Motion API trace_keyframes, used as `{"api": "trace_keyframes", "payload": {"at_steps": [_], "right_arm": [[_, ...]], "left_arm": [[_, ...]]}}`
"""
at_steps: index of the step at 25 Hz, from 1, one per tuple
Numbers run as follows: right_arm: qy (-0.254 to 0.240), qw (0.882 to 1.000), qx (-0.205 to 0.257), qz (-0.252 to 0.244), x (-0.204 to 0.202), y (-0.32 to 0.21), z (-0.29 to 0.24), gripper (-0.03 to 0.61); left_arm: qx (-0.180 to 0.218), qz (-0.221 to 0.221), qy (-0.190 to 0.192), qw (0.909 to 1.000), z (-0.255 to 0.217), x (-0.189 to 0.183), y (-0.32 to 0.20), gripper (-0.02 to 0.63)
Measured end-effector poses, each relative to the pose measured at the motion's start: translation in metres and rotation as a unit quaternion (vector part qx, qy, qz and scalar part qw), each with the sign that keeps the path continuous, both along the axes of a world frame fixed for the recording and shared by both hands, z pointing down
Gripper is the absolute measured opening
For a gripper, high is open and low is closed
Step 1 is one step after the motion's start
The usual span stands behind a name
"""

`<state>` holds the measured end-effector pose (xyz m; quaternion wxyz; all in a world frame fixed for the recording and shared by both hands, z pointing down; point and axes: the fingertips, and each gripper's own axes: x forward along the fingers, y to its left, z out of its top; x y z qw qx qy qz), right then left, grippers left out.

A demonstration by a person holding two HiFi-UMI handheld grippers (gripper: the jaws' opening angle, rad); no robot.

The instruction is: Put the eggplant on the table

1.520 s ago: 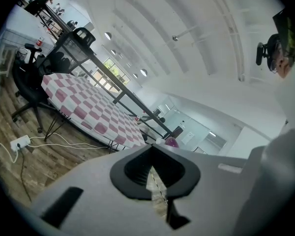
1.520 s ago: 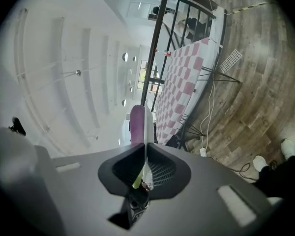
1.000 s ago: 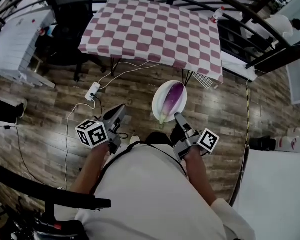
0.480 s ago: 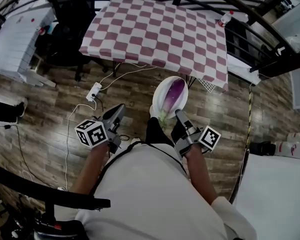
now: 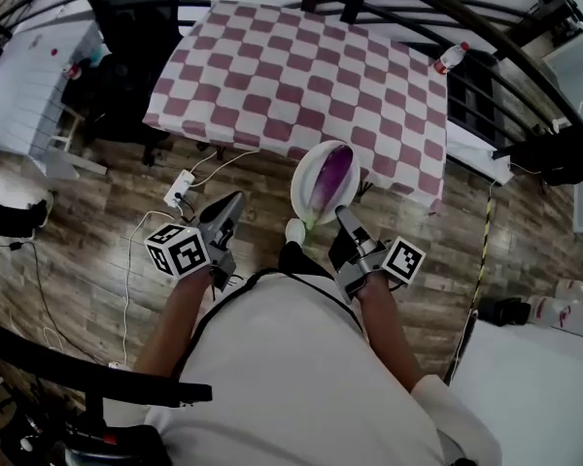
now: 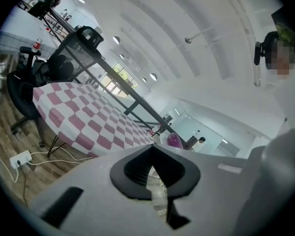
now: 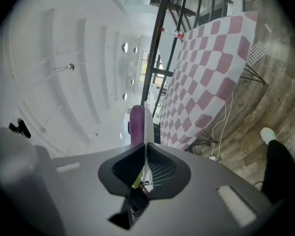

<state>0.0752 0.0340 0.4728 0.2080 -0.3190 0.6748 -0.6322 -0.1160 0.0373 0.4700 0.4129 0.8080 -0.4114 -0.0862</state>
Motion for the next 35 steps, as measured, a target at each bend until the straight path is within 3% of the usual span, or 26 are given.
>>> {"api": "trace_keyframes", "payload": {"at_steps": [8,17,25,35], "right_arm": [[0.001,0.999,0.007,-0.042,0.023,-0.120,0.001,0.025],[0.007,0.996,0.016,-0.088,0.032,-0.195,0.015,0.025],[0.009,0.996,-0.003,-0.093,0.020,-0.220,0.031,0.025],[0.006,0.998,0.001,-0.068,-0.020,-0.268,0.031,0.025]], "left_arm": [[0.005,-0.027,-0.004,0.9996,-0.011,0.035,-0.107,0.006],[0.012,-0.057,-0.003,0.9983,-0.013,0.055,-0.166,0.006],[-0.009,-0.064,-0.007,0.9979,0.004,0.038,-0.187,0.006],[-0.014,-0.009,-0.016,0.9997,0.011,0.008,-0.252,0.006]]}}
